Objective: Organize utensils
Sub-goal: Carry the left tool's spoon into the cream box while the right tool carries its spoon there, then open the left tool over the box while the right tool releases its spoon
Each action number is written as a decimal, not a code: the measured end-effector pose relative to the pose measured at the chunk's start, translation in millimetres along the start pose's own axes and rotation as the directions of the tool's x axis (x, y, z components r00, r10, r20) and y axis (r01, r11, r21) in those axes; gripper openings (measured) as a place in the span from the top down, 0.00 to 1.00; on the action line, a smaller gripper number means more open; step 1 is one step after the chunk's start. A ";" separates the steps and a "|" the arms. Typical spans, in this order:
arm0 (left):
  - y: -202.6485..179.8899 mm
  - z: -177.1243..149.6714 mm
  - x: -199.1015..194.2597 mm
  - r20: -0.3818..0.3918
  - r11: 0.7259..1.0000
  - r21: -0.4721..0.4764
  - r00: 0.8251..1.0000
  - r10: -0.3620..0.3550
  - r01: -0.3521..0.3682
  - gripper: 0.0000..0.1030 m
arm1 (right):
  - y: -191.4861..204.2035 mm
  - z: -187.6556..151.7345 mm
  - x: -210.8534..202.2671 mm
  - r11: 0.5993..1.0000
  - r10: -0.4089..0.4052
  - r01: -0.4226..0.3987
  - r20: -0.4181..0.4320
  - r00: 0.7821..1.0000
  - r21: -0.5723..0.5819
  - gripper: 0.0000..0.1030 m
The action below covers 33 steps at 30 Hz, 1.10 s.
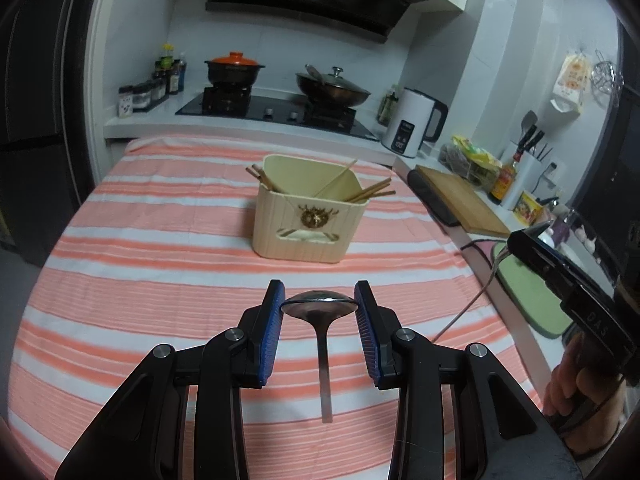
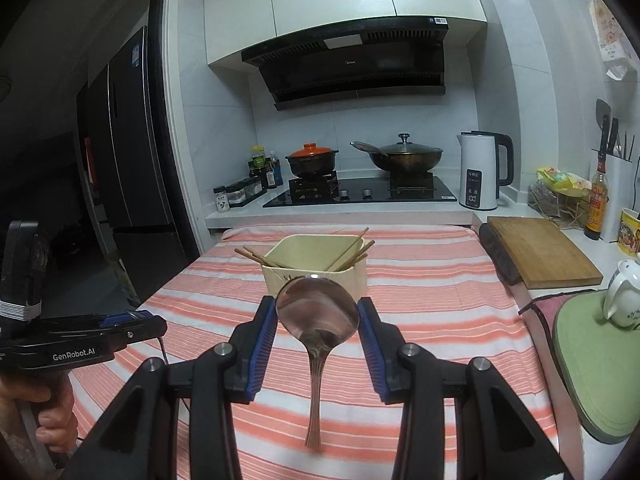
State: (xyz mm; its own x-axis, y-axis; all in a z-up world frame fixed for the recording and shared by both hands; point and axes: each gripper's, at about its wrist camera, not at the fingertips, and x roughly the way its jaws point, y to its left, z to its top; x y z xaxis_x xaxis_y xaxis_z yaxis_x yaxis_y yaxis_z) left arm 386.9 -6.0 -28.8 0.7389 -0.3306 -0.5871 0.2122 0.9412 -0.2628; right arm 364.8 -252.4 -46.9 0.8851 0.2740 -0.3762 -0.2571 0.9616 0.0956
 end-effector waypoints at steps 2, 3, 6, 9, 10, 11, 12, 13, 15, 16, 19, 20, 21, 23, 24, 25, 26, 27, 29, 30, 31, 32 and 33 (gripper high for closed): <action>0.1 16.6 -2.4 0.007 1.000 -0.001 1.000 -0.020 0.020 0.65 | -0.3 13.0 5.5 1.000 0.017 -0.017 0.002 1.000 0.000 0.60; 0.7 27.1 -3.0 0.010 0.999 -0.004 0.999 -0.035 0.035 0.65 | -0.3 19.9 8.7 1.000 0.025 -0.025 0.004 1.000 -0.002 0.60; -0.1 60.6 -1.5 0.027 0.999 -0.001 0.998 -0.052 0.052 0.65 | 0.0 44.8 22.7 0.999 0.053 -0.053 0.005 0.999 0.000 0.60; -3.5 98.6 3.1 0.064 0.999 0.026 0.997 -0.033 0.031 0.65 | -0.4 72.4 43.2 0.997 0.074 -0.074 0.002 0.997 0.007 0.60; -4.8 110.7 5.4 0.076 0.999 0.035 0.997 -0.028 0.025 0.65 | -0.4 81.7 50.7 0.997 0.077 -0.077 0.003 0.997 0.005 0.60; -5.9 123.4 8.4 0.092 0.999 0.039 0.995 -0.025 0.022 0.65 | -0.7 90.4 58.3 0.997 0.078 -0.078 0.006 0.997 0.005 0.60; -6.8 134.9 11.8 0.109 0.999 0.040 0.994 -0.023 0.019 0.65 | -0.2 99.2 66.4 0.997 0.077 -0.077 0.011 0.997 0.006 0.60; -6.8 146.4 16.2 0.126 0.999 0.039 0.992 -0.019 0.014 0.65 | 0.6 107.8 75.3 0.997 0.074 -0.074 0.014 0.997 0.006 0.60; -7.0 167.0 27.4 0.167 0.999 0.034 0.986 -0.001 -0.005 0.65 | 1.2 122.3 93.1 0.998 0.061 -0.061 0.025 0.998 0.006 0.60; -6.5 174.8 34.1 0.185 0.999 0.031 0.983 0.012 -0.018 0.65 | 2.2 128.3 101.7 0.999 0.053 -0.054 0.034 0.998 0.002 0.60; -6.9 188.2 61.2 0.228 0.999 0.016 0.972 0.047 -0.052 0.65 | 2.3 139.6 128.9 1.000 0.028 -0.028 0.067 0.997 0.001 0.60; -6.2 190.4 71.8 0.238 0.998 0.011 0.970 0.056 -0.060 0.65 | 0.7 141.3 137.3 1.000 0.022 -0.023 0.071 0.997 0.007 0.60; -4.8 191.1 82.9 0.239 0.998 0.007 0.969 0.064 -0.067 0.65 | -1.0 141.3 147.1 1.000 0.018 -0.019 0.076 0.997 0.014 0.60; -0.2 189.9 106.3 0.211 0.997 -0.006 0.975 0.072 -0.072 0.65 | -4.9 137.4 168.0 1.000 0.004 -0.005 0.063 0.998 0.017 0.60; 3.0 187.4 119.0 0.179 0.998 -0.016 0.981 0.070 -0.069 0.65 | -6.9 134.9 177.6 1.000 0.004 -0.005 0.046 0.999 0.021 0.60; 5.7 185.5 128.8 0.147 0.998 -0.023 0.987 0.068 -0.065 0.65 | -9.8 131.8 188.2 1.000 0.007 -0.008 0.019 1.000 0.029 0.60; 8.5 182.2 138.2 0.117 0.998 -0.029 0.991 0.065 -0.062 0.65 | -13.1 128.2 199.0 0.999 0.014 -0.013 -0.017 1.000 0.044 0.60; 11.6 177.9 147.5 0.087 0.998 -0.030 0.994 0.064 -0.062 0.65 | -16.8 124.1 209.7 0.998 0.027 -0.023 -0.057 0.998 0.064 0.60; 15.5 171.1 161.5 0.046 0.997 -0.030 0.996 0.070 -0.069 0.65 | -23.5 115.8 229.7 0.994 0.051 -0.037 -0.133 0.990 0.101 0.60; 18.9 167.9 168.3 0.028 0.997 -0.032 0.997 0.074 -0.073 0.65 | -24.6 112.4 236.7 0.995 0.044 -0.029 -0.157 0.987 0.099 0.60; 20.4 164.0 173.7 0.012 0.997 -0.034 0.997 0.075 -0.075 0.65 | -25.2 108.8 244.5 0.996 0.040 -0.024 -0.181 0.983 0.091 0.60; 22.7 161.4 179.3 -0.005 0.996 -0.037 0.997 0.075 -0.075 0.65 | -25.4 104.0 250.8 0.996 0.039 -0.021 -0.203 0.978 0.089 0.60; 25.4 158.3 184.4 -0.021 0.996 -0.041 0.997 0.075 -0.075 0.65 | -27.0 100.3 257.1 0.996 0.037 -0.016 -0.225 0.974 0.093 0.60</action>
State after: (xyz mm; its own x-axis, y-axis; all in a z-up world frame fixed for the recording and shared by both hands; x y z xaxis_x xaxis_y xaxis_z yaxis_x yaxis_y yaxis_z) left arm 629.8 -32.0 -22.5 0.7395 -0.2607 -0.6207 0.1297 0.9599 -0.2487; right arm 638.2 -206.7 -53.8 0.7652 0.2992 -0.5701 -0.2342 0.9541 0.1866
